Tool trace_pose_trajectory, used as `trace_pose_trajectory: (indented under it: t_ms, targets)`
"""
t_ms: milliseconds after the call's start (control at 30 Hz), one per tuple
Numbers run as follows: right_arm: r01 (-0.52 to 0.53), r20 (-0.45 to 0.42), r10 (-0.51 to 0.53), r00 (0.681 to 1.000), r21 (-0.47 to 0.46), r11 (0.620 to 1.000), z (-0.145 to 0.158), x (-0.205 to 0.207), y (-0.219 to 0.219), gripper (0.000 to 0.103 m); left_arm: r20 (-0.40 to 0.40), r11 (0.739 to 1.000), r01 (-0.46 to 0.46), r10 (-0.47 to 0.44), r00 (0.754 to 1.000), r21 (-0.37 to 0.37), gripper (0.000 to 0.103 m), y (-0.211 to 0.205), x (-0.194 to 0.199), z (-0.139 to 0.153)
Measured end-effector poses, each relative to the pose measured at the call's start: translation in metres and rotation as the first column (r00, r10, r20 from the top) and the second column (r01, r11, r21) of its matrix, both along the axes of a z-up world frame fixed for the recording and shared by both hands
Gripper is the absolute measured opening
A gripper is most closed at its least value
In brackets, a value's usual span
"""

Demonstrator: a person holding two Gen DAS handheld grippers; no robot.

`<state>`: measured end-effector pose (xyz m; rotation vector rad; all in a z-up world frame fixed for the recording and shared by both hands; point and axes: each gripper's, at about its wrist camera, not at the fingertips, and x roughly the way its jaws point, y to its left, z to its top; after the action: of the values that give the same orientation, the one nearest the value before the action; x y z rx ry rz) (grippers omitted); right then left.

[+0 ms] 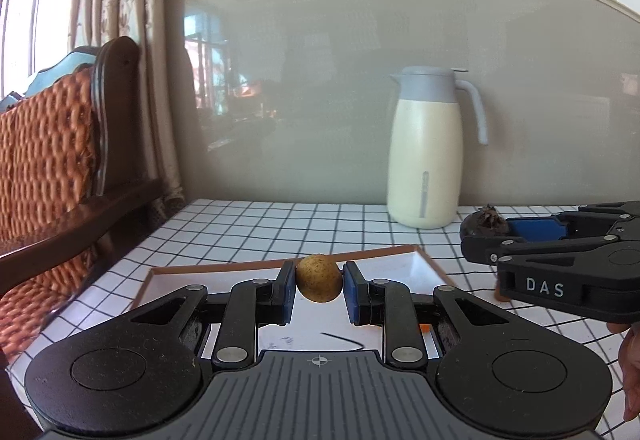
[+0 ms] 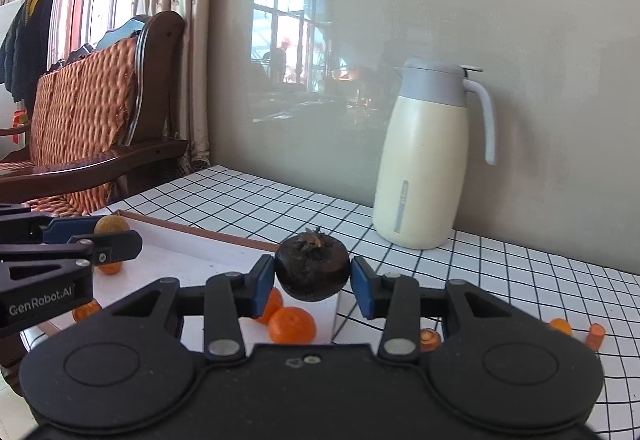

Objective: Organize fruits
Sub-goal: 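Carry the yellow fruit and mangosteen over the white tray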

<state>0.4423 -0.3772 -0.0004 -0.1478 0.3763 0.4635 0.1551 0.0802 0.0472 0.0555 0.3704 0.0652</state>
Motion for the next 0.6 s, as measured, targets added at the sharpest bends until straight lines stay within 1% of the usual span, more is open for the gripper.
trace_pose_trajectory:
  t_ms: [600]
  targets:
    - [-0.061, -0.009, 0.061, 0.998, 0.011, 0.998, -0.005, 0.012, 0.045, 0.033, -0.015, 0.991, -0.131, 0.131, 0.991, 0.001, 0.026, 0.067, 0.0, -0.01]
